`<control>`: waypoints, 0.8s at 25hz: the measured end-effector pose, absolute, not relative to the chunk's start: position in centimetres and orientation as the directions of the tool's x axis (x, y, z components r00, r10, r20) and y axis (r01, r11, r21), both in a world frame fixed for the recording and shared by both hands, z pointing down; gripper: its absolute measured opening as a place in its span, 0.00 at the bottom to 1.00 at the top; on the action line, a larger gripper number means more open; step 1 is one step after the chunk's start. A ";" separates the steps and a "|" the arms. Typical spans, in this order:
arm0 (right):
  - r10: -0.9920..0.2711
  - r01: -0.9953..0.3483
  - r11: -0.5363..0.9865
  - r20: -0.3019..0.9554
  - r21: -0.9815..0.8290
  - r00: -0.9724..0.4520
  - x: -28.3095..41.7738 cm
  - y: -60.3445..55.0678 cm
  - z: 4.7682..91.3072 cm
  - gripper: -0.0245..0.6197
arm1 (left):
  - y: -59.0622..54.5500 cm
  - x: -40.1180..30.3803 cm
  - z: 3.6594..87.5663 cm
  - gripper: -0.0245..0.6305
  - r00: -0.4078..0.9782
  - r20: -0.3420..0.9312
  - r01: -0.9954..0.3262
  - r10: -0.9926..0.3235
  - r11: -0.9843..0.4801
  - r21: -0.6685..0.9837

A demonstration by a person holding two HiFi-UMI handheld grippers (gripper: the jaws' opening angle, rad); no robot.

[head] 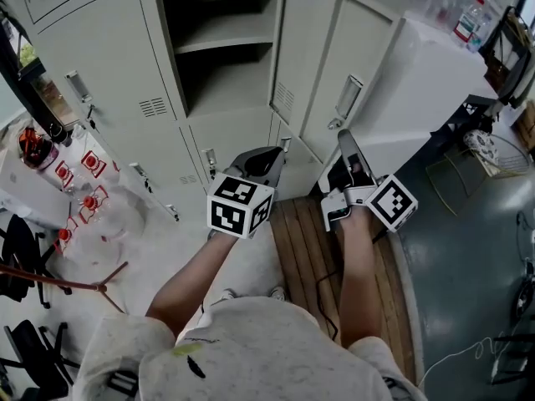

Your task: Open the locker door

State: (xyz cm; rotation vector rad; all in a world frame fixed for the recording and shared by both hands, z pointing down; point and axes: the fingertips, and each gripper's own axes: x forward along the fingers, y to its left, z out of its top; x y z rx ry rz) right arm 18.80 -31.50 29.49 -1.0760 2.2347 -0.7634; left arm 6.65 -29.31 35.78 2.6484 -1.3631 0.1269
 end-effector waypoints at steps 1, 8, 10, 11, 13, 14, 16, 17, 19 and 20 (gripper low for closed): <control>-0.810 -0.519 0.529 -0.215 -0.671 -0.546 18.1 -31.4 29.5 0.05 | -29.2 6.1 35.8 0.05 0.573 0.149 -0.819 -0.806 -0.563 0.105; -0.773 -0.535 0.568 -0.183 -0.625 -0.608 12.9 -30.7 30.0 0.05 | -28.6 1.3 35.7 0.05 0.503 0.142 -0.864 -0.852 -0.492 0.109; -0.767 -0.563 0.578 -0.158 -0.590 -0.622 11.4 -30.6 30.3 0.05 | -28.3 -0.2 35.5 0.05 0.478 0.137 -0.878 -0.868 -0.466 0.111; -0.764 -0.581 0.585 -0.144 -0.565 -0.629 10.7 -30.5 30.4 0.05 | -28.2 -1.0 35.4 0.05 0.465 0.134 -0.885 -0.875 -0.452 0.112; -0.755 -0.616 0.604 -0.115 -0.506 -0.646 9.1 -30.3 30.7 0.05 | -27.8 -2.4 35.3 0.05 0.441 0.130 -0.897 -0.888 -0.428 0.113; -0.750 -0.630 0.613 -0.102 -0.476 -0.653 8.4 -30.1 30.8 0.05 | -27.6 -3.1 35.3 0.05 0.430 0.129 -0.901 -0.893 -0.418 0.113; -0.743 -0.655 0.629 -0.077 -0.419 -0.664 6.9 -29.8 31.0 0.05 | -27.2 -4.3 35.3 0.05 0.409 0.130 -0.911 -0.903 -0.398 0.106; -0.740 -0.665 0.635 -0.065 -0.393 -0.669 6.3 -29.6 31.1 0.05 | -27.0 -4.8 35.3 0.05 0.398 0.132 -0.916 -0.908 -0.388 0.100; -0.733 -0.679 0.648 -0.038 -0.344 -0.680 5.0 -29.2 31.5 0.05 | -26.5 -5.9 35.5 0.05 0.378 0.140 -0.925 -0.915 -0.368 0.091; -0.728 -0.684 0.654 -0.024 -0.323 -0.685 4.4 -28.9 31.7 0.05 | -26.3 -6.4 35.5 0.05 0.370 0.144 -0.929 -0.918 -0.360 0.089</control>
